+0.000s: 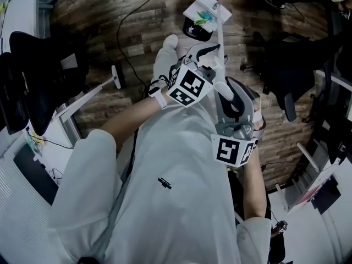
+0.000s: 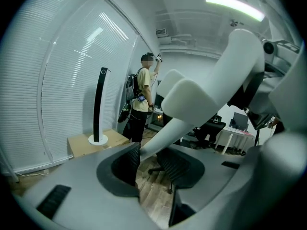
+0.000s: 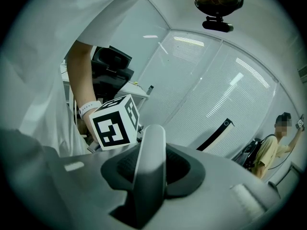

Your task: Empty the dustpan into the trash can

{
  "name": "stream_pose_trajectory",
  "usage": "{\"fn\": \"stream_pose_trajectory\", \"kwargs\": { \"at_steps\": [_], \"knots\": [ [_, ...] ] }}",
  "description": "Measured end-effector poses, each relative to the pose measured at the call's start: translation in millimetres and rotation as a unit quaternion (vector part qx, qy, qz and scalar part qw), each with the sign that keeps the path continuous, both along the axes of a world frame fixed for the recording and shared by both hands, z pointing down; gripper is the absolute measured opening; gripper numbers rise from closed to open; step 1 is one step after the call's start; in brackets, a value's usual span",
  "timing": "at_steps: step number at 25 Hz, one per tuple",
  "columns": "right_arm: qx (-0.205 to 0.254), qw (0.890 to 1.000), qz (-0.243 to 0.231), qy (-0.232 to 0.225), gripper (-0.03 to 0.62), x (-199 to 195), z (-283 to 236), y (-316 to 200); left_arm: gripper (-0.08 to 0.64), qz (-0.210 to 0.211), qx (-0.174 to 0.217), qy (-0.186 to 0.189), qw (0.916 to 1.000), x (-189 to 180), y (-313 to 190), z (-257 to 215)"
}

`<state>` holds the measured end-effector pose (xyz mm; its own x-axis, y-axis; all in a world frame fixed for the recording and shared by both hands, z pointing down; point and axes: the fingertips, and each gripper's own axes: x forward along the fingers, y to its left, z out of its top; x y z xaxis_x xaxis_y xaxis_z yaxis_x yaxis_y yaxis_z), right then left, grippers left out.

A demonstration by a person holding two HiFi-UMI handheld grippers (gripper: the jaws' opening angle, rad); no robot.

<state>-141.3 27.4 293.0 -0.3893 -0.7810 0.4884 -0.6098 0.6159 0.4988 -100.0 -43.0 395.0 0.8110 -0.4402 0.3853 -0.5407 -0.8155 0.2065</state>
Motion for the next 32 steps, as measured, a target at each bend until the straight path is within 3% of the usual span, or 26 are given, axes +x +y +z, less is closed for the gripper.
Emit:
{"fn": "stream_pose_trajectory", "kwargs": {
  "at_steps": [21, 32],
  "knots": [
    [0.009, 1.0, -0.013, 0.003, 0.12, -1.0, -10.4, -7.4, 0.137, -0.018, 0.005, 0.004, 0.9998, -3.3, -9.5, -11.4],
    [0.023, 0.999, 0.028, -0.017, 0.12, 15.0, -28.5, -8.6, 0.137, 0.008, 0.019, 0.0, 0.9998, 13.2, -10.7, -30.2]
  ]
}}
